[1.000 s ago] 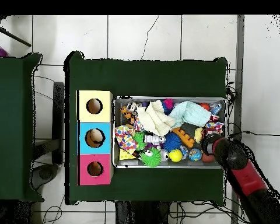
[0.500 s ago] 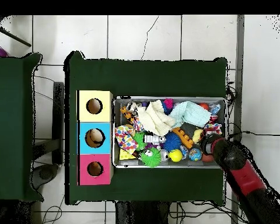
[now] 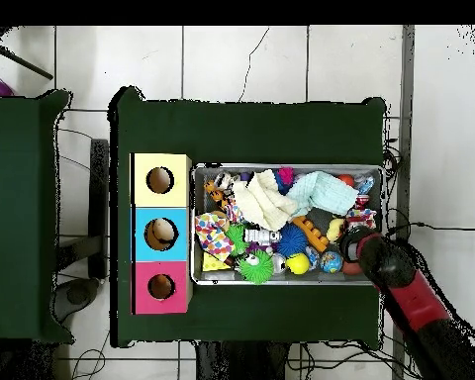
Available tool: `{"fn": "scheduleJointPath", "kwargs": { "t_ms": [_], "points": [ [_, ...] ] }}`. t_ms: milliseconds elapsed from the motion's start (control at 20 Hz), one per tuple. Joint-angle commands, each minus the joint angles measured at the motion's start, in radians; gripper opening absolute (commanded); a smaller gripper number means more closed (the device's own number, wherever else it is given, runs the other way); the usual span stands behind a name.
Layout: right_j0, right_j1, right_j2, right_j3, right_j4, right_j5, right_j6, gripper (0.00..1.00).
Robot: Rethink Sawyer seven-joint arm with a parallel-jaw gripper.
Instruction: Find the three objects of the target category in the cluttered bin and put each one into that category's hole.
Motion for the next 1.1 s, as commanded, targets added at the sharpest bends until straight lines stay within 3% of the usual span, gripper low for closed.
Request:
{"fn": "scheduleJointPath", "kwargs": {
  "t_ms": [50,300,500,1100],
  "points": [
    [0.065,0.051,0.022,0.011,-0.027,-0.038,0.080,0.00],
    [0.078,-0.134,-0.015,0.093,-0.024,0.093,0.056,0.00],
    [0.110,-0.265,-0.065,0.111,-0.011,0.217,0.036,0.00],
    [0.130,-0.404,-0.091,0.123,0.003,0.394,0.032,0.00]
  ]
}}
